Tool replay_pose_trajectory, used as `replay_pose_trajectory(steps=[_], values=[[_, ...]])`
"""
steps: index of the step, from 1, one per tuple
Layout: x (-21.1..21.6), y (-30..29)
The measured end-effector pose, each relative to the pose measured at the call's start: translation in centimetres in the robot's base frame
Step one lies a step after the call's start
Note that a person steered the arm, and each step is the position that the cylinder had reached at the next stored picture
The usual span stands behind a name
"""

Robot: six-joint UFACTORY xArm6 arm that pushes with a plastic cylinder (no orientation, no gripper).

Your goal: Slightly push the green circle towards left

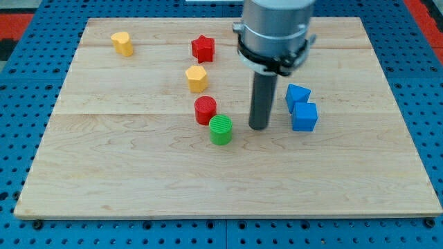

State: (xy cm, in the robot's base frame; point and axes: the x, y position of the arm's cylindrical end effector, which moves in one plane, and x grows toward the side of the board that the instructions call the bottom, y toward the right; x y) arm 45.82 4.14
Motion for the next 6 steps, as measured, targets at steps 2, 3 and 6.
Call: replay_pose_trajectory(steps=[2,3,6], values=[[3.8,-4.3],[4.7,-1.9],[5.8,-9.6]])
